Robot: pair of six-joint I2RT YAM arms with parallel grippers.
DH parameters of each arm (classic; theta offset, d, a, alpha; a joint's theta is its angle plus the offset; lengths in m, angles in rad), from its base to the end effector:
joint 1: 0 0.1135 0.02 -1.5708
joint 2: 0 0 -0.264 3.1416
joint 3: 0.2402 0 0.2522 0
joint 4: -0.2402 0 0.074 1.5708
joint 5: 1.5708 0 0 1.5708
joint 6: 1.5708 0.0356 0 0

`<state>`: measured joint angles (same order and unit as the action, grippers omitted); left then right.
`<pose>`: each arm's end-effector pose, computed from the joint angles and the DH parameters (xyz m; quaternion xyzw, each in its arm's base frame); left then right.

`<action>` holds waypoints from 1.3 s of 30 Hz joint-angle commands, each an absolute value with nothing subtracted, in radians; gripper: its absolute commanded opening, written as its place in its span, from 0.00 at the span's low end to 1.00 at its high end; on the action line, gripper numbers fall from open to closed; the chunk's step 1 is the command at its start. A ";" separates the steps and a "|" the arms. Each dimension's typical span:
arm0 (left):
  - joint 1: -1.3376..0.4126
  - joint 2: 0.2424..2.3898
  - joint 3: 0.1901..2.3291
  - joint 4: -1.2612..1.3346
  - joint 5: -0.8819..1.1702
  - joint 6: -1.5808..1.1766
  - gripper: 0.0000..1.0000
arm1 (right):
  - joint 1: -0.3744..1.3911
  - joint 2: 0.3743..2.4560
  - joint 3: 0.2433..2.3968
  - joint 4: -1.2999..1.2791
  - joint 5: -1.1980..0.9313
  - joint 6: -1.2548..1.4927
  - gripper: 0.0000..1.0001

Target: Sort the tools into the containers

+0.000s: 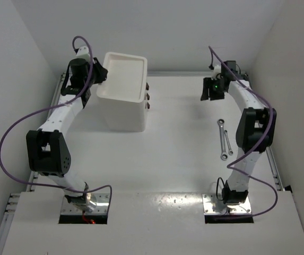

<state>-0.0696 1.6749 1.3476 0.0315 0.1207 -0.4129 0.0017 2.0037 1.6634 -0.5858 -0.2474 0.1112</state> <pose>0.4020 -0.0323 0.3223 -0.1016 0.7965 -0.1890 0.5653 0.4469 0.0095 0.2412 0.0125 0.9420 0.1346 0.3073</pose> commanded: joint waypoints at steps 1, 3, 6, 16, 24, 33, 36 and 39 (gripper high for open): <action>-0.196 1.861 1.184 -0.431 0.281 -0.471 0.00 | -0.066 1.951 1.651 -0.758 -0.213 -0.014 0.54; -0.209 1.861 1.175 -0.431 0.281 -0.471 0.00 | -0.098 1.918 1.605 -0.828 -0.173 -0.087 0.54; -0.218 1.842 1.164 -0.422 0.290 -0.480 0.24 | -0.145 1.847 1.522 -0.867 -0.132 -0.179 0.58; -0.218 1.787 1.146 -0.411 0.241 -0.489 0.63 | -0.179 1.706 1.274 -1.002 -0.104 -0.310 0.59; -0.200 1.709 1.196 -0.402 0.123 -0.480 0.74 | -0.161 1.769 1.244 -1.011 -0.086 -0.210 0.55; -0.043 1.638 1.331 -0.379 0.000 -0.489 0.76 | -0.137 1.871 1.253 -0.936 -0.087 -0.127 0.54; 0.024 1.638 1.367 -0.379 -0.012 -0.479 0.76 | -0.137 1.902 1.275 -0.914 -0.078 -0.104 0.52; 0.083 1.638 1.378 -0.379 -0.003 -0.469 0.76 | -0.127 1.936 1.301 -0.871 -0.069 -0.095 0.50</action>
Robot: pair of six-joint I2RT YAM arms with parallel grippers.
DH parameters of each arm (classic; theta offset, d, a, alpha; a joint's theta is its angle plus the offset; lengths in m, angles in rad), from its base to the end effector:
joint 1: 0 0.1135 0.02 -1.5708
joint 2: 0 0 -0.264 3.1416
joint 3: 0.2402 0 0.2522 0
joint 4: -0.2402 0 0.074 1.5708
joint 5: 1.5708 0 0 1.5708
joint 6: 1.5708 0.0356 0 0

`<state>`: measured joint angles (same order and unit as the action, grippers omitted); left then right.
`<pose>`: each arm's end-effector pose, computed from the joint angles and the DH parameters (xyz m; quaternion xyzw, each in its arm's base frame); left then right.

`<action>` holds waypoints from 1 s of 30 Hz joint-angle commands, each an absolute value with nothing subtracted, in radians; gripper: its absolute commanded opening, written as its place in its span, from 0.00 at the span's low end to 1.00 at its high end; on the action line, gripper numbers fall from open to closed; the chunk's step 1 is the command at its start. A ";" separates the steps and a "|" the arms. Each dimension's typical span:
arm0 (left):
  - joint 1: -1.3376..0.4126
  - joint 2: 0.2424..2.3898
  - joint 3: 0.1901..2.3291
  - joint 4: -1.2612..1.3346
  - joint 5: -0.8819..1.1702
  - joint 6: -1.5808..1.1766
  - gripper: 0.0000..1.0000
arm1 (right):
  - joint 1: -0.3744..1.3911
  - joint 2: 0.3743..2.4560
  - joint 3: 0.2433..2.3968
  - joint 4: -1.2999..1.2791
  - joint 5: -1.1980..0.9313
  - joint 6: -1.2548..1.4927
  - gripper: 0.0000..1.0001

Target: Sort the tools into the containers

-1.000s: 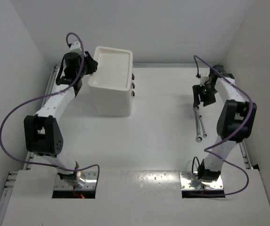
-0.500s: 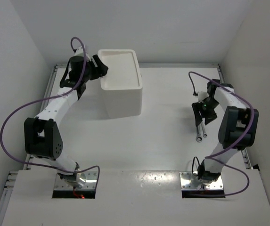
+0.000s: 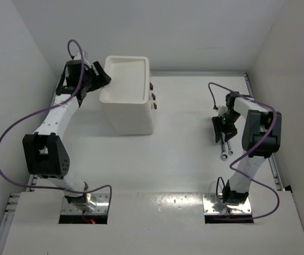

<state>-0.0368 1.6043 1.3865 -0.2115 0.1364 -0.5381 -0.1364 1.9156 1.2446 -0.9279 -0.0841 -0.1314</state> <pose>0.3799 -0.0188 0.3375 -0.1726 0.8224 -0.2078 0.5006 0.3326 -0.0426 0.1472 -0.0031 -0.9990 -0.0435 0.0083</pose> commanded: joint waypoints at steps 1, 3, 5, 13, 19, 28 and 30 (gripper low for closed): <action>0.095 1.638 1.378 -0.379 -0.003 -0.469 0.76 | -0.127 1.947 1.301 -0.861 -0.069 -0.095 0.50; 0.129 1.629 1.378 -0.379 -0.003 -0.469 0.76 | -0.118 1.976 1.327 -0.851 -0.055 -0.084 0.49; 0.143 1.618 1.378 -0.379 0.006 -0.469 0.76 | -0.118 1.991 1.327 -0.842 -0.032 -0.084 0.49; 0.083 1.609 1.345 -0.356 0.103 -0.436 0.59 | -0.138 1.982 1.301 -0.842 -0.021 -0.084 0.47; 0.017 1.609 1.345 -0.344 0.152 -0.425 0.22 | -0.138 1.950 1.269 -0.833 -0.041 -0.084 0.47; -0.005 1.618 1.367 -0.344 0.181 -0.434 0.00 | -0.156 1.907 1.247 -0.833 -0.041 -0.084 0.52; -0.005 1.618 1.385 -0.344 0.192 -0.434 0.07 | -0.166 1.907 1.247 -0.842 -0.041 -0.084 0.52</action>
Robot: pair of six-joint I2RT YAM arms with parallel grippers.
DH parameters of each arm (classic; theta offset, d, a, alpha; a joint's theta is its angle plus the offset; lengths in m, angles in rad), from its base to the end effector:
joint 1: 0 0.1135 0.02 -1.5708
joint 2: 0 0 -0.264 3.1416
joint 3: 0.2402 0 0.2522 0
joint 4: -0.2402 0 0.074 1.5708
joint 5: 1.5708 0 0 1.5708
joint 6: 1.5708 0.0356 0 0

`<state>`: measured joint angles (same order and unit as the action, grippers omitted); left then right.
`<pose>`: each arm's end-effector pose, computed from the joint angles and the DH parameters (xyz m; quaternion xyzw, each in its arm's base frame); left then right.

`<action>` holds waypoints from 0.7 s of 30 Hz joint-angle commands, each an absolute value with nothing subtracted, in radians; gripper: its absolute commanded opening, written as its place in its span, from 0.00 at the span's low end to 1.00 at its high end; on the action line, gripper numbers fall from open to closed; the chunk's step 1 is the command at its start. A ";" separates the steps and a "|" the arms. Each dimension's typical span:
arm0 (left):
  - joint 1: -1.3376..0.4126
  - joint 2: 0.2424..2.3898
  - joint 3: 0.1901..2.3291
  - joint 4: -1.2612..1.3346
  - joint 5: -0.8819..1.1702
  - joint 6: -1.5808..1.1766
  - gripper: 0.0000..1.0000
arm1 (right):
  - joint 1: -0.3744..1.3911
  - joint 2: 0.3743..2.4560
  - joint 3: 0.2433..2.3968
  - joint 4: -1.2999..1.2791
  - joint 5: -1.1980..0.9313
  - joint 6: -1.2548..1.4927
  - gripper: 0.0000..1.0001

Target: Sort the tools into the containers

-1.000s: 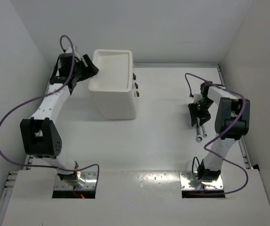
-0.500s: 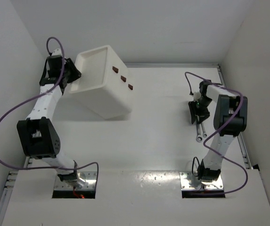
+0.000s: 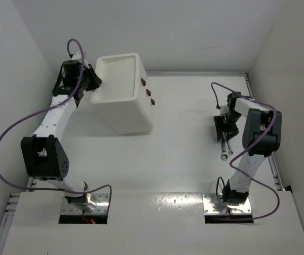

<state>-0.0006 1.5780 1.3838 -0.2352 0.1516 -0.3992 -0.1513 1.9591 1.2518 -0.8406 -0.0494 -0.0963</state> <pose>0.3731 -0.0056 0.3436 -0.1260 0.8306 -0.1694 0.5153 0.3439 -0.0507 0.1348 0.0272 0.9993 0.0231 0.0144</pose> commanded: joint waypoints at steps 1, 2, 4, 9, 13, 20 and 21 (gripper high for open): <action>-0.017 1.618 1.385 -0.344 0.202 -0.425 0.15 | -0.166 1.907 1.247 -0.842 -0.032 -0.084 0.52; -0.029 1.618 1.399 -0.353 0.202 -0.425 0.18 | -0.175 1.896 1.247 -0.851 -0.032 -0.084 0.52; -0.043 1.627 1.411 -0.353 0.202 -0.414 0.20 | -0.175 1.896 1.238 -0.851 -0.032 -0.084 0.52; -0.092 1.628 1.477 -0.353 0.189 -0.414 0.13 | -0.175 1.896 1.238 -0.851 -0.032 -0.093 0.52; -0.104 1.638 1.486 -0.364 0.179 -0.405 0.12 | -0.175 1.896 1.238 -0.851 -0.041 -0.094 0.52; -0.114 1.660 1.568 -0.382 0.179 -0.416 0.48 | -0.164 1.896 1.229 -0.828 -0.067 -0.094 0.47; -0.114 1.660 1.581 -0.382 0.179 -0.416 0.53 | -0.164 1.896 1.229 -0.828 -0.067 -0.094 0.45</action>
<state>-0.1219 1.6554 1.5318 -0.3500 0.1806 -0.3824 -0.1722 1.9415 1.2343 -0.8421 -0.0555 -0.0971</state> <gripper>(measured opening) 0.504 0.462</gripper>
